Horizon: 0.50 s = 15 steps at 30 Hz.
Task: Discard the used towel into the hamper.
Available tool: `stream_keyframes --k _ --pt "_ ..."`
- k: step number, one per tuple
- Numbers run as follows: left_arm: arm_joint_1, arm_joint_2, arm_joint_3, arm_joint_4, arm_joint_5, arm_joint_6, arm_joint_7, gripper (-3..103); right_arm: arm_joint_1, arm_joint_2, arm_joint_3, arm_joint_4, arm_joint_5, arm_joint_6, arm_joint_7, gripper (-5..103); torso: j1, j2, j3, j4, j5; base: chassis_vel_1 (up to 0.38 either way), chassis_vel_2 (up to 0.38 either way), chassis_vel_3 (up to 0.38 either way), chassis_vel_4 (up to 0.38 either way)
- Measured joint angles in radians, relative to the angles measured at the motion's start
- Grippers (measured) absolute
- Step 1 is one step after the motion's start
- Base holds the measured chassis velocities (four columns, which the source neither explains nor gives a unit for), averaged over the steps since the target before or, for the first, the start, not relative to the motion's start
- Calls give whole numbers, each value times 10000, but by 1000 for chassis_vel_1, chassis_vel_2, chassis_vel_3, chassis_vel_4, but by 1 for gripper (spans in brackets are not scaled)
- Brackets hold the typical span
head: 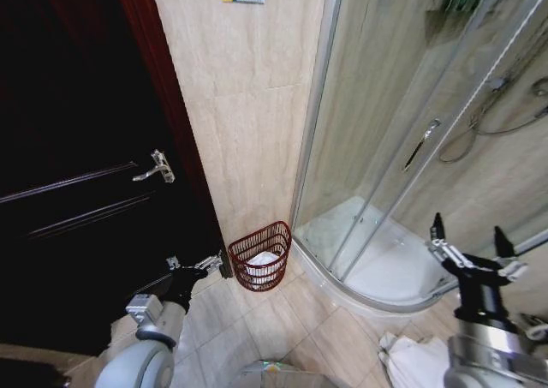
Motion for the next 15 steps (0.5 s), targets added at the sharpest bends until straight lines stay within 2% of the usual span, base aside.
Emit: stream_keyframes --k 3,7,10,15 --pt "0 1 0 2 -1 -1 0 100 65 -347 496 0 479 9 7 100 0 0 0 -2 -1 0 0 0 0" --pt "0 4 -1 7 -1 -4 0 100 299 -1047 1828 -2 1387 74 -4 100 0 0 0 0 -1 0 0 0 0" --pt "0 3 -1 8 -1 -5 0 100 337 -1161 2283 -3 1688 144 -74 100 0 0 0 1 0 0 0 0 0" --pt "0 6 -1 12 -1 -7 -1 100 336 -1772 3993 -4 2793 249 -236 100 0 0 0 -2 -1 0 0 0 0"
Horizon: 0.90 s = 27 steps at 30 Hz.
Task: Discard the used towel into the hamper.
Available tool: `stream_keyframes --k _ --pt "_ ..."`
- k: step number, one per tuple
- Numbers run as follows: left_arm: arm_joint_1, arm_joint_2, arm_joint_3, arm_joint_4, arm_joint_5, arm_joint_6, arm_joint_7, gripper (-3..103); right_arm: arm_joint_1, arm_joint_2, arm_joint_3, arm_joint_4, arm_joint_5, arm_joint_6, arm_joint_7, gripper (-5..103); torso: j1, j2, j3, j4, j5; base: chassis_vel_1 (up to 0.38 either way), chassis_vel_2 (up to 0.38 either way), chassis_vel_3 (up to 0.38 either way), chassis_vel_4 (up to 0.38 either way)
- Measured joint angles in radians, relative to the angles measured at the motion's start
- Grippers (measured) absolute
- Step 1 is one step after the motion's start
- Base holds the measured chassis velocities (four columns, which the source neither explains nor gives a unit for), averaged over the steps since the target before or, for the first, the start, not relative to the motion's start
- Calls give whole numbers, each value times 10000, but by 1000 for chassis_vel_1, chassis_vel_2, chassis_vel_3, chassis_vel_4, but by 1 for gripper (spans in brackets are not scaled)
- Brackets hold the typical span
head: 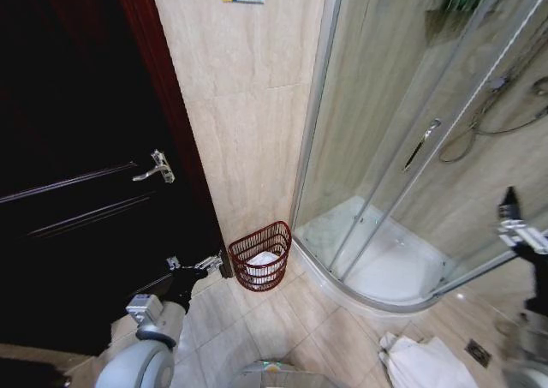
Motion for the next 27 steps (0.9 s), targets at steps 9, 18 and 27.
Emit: stream_keyframes --k 9,18,27 --pt "-1 0 0 1 0 -1 0 100 -385 -962 2534 -419 1632 207 -284 100 0 0 0 -1 -1 0 0 0 0" --pt "-1 0 0 0 0 -1 0 100 -381 -1412 3440 -857 2115 261 -378 100 0 0 0 0 -2 0 0 0 0" --pt "-1 0 0 1 0 -1 0 100 -188 -1340 3096 -717 2062 67 -391 100 0 0 0 2 -2 -19 -21 22 15"
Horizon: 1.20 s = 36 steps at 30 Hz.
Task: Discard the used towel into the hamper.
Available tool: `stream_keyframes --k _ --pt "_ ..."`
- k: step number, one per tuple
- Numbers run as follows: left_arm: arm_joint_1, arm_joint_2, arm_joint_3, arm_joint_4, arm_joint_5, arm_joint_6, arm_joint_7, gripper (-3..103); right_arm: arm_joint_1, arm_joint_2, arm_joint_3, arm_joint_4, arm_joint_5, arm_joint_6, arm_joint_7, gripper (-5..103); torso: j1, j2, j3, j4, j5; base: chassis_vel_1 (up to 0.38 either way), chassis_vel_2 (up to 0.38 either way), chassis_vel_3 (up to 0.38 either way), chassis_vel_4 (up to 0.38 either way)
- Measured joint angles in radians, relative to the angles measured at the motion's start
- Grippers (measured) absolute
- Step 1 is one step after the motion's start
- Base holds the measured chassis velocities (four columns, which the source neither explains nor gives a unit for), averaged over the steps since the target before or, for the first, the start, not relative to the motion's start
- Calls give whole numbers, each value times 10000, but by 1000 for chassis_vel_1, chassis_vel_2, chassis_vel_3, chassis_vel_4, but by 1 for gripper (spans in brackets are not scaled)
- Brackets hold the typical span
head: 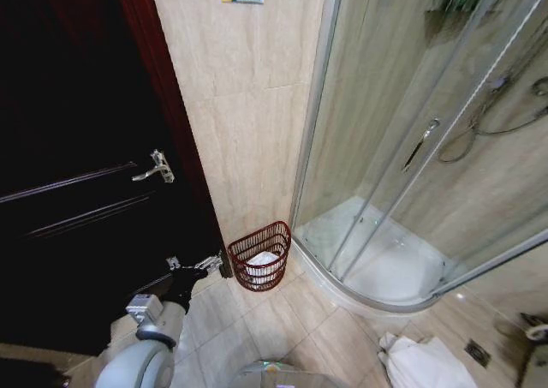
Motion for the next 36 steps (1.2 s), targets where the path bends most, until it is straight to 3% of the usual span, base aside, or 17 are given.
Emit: stream_keyframes --k 36 --pt "0 -1 1 0 0 0 0 100 -114 -675 774 -29 596 -91 -154 100 0 2 0 -3 2 -75 -78 78 77"
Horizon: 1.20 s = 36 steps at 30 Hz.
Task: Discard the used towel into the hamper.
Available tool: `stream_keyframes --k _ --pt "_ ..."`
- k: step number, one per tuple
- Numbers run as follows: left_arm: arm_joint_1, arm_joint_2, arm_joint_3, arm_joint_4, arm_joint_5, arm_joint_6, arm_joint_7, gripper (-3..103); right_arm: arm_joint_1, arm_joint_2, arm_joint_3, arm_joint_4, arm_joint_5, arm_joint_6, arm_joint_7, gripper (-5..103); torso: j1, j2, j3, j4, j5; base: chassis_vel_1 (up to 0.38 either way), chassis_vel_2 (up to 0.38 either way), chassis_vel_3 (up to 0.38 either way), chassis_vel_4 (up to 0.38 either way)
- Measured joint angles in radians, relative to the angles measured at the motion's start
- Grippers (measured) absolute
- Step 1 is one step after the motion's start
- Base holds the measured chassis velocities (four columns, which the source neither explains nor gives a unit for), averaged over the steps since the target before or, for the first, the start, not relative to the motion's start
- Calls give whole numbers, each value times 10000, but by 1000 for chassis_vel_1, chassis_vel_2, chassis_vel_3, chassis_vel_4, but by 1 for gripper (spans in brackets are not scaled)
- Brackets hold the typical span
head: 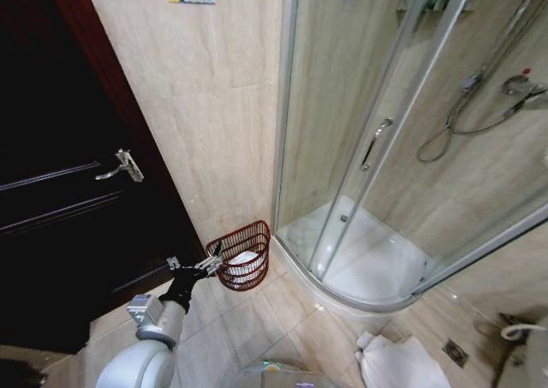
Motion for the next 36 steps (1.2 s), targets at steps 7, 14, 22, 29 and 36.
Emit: stream_keyframes --k 7,14,22,29,36 --pt "0 2 0 0 0 0 0 100 417 -1067 371 -577 570 -15 -337 100 0 0 0 3 -3 -29 -40 25 35" --pt "-1 3 0 0 0 0 0 100 762 -3025 1117 -1488 1479 -420 -224 100 1 0 1 4 -3 0 0 0 0" --pt "0 2 0 0 0 0 0 100 1605 -4763 1245 -2505 1836 -710 485 100 0 -1 1 0 3 0 0 0 0" --pt "0 1 -1 0 0 0 0 100 3259 -6550 275 -3316 1135 -930 1518 100 1 -1 1 6 -3 0 0 0 0" --pt "-1 1 -1 0 0 0 0 100 4080 -7918 -457 -3945 1229 -1423 1796 100 0 -1 1 3 1 0 0 0 0"
